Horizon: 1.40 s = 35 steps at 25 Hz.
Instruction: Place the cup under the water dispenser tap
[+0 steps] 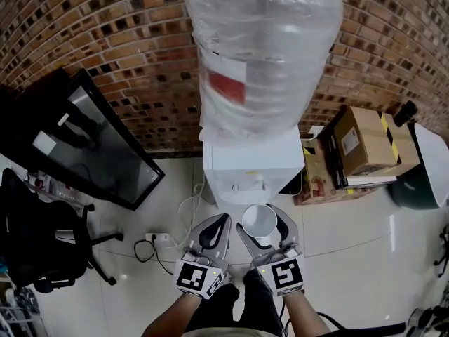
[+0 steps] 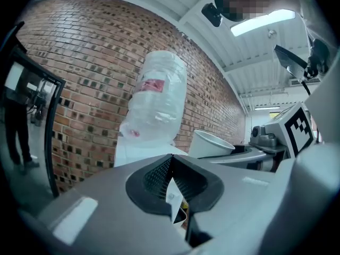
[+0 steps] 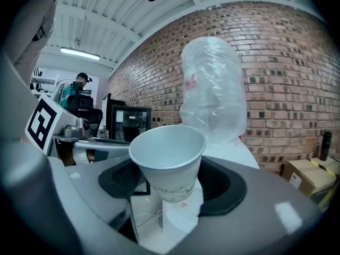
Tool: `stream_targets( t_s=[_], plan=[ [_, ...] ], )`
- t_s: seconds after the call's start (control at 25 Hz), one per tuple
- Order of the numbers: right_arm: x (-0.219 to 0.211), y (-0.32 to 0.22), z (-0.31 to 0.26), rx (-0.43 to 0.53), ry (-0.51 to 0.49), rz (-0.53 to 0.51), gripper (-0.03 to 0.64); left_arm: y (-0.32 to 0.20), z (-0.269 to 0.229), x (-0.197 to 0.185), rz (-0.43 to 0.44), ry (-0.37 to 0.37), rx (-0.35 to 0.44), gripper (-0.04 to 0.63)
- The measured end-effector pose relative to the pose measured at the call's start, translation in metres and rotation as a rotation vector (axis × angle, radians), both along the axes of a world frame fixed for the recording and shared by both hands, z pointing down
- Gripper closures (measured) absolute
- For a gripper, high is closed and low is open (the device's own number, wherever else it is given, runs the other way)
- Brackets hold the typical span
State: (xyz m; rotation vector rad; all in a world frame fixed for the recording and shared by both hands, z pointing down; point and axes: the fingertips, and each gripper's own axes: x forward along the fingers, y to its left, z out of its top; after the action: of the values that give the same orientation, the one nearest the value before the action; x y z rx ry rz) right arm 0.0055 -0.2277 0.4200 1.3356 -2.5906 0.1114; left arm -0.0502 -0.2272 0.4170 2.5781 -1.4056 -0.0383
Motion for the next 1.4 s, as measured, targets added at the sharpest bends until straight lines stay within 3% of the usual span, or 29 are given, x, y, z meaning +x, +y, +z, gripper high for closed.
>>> stream_targets(
  t_s=[0.36,0.56,1.4],
  plan=[
    [-0.001,-0.03,0.072,-0.042,0.011,0.033,0.285,-0.027,0.055,-0.012,-0.044,0.018,0.012,0.595],
    [-0.005,-0.038,0.118,-0.058,0.041,0.014,0.284,-0.035,0.091,-0.01,-0.03,-0.02,0.024,0.595],
    [-0.029,-0.096,0.324,-0.164,0.014,0.017,0.284,-0.025,0.225,-0.02,-0.018,-0.042,-0.087,0.595]
  ],
)
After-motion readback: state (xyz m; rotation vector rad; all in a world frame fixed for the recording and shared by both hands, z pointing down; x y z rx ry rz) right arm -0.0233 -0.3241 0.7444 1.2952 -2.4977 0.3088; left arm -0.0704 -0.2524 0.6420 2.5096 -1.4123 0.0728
